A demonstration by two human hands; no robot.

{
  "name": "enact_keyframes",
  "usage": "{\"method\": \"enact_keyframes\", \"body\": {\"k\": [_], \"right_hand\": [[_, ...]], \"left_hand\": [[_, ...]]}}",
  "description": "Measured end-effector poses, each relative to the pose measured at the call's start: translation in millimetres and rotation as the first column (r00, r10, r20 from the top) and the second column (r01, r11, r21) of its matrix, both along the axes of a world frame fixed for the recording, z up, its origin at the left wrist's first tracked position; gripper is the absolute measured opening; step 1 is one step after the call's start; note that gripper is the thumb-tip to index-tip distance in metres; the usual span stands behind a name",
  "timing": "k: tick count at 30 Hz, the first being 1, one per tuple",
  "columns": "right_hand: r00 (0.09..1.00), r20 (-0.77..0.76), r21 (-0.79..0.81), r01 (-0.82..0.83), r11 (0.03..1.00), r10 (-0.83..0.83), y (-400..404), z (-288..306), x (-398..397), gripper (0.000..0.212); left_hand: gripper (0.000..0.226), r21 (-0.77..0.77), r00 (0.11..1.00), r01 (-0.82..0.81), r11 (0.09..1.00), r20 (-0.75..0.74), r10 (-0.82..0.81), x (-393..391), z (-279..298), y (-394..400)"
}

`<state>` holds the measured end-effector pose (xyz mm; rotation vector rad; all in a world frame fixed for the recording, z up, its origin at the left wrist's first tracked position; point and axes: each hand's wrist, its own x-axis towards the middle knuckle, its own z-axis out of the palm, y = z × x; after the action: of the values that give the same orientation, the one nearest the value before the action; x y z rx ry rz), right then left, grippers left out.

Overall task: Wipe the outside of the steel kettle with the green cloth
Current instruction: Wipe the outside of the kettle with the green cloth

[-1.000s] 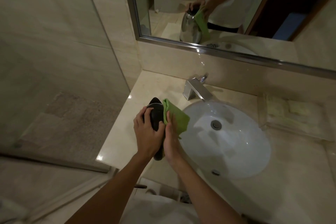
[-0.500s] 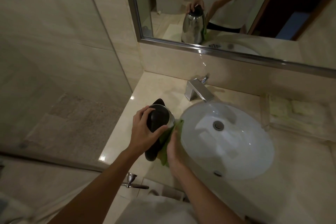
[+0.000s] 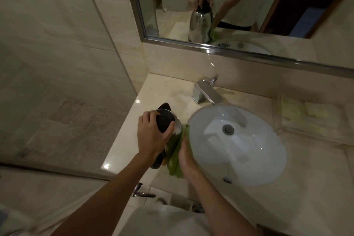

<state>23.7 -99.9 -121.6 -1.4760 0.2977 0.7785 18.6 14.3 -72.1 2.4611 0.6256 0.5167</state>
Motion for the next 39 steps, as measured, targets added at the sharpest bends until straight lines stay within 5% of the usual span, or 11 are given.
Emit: {"method": "enact_keyframes", "body": {"k": [7, 11, 13, 18, 22, 26, 33, 39], "right_hand": [[0.977, 0.195, -0.121, -0.068, 0.99, 0.091, -7.1, 21.7, 30.3, 0.057], [0.995, 0.065, -0.152, -0.059, 0.987, 0.069, -21.8, 1.0, 39.0, 0.062], [0.999, -0.014, -0.147, -0.046, 0.988, 0.044, -27.7, -11.9, 35.2, 0.064], [0.972, -0.231, -0.105, 0.026, 0.994, -0.049, -16.7, -38.9, 25.7, 0.108], [0.997, -0.001, 0.006, 0.084, 0.996, -0.084, 3.7, 5.3, 31.2, 0.058], [0.986, 0.166, -0.002, 0.016, 1.0, -0.016, 10.2, 21.8, 34.6, 0.052], [0.942, -0.313, 0.011, 0.129, 0.992, -0.119, -0.1, -30.0, 23.3, 0.091], [0.904, -0.337, -0.015, 0.274, 0.961, -0.263, 34.1, -13.2, 1.0, 0.09]], "left_hand": [[0.062, 0.027, 0.915, 0.403, 0.915, 0.011, -0.403, -3.7, 1.1, 29.0], [0.059, 0.041, 0.849, 0.527, 0.849, 0.014, -0.528, -3.3, 0.2, 33.3], [0.056, 0.032, 0.84, 0.541, 0.841, 0.022, -0.542, -3.4, -1.2, 34.0], [0.049, -0.025, 0.841, 0.541, 0.84, 0.033, -0.541, -5.7, -3.3, 35.1], [0.046, -0.142, 0.869, 0.492, 0.859, 0.018, -0.495, -1.2, -3.7, 35.5], [0.047, -0.155, 0.885, 0.463, 0.872, 0.022, -0.466, 0.5, -5.0, 33.8], [0.046, -0.227, 0.891, 0.44, 0.869, -0.012, -0.454, 0.5, -4.2, 32.0], [0.041, -0.223, 0.92, 0.377, 0.899, -0.023, -0.391, 2.6, -4.6, 26.0]]}}
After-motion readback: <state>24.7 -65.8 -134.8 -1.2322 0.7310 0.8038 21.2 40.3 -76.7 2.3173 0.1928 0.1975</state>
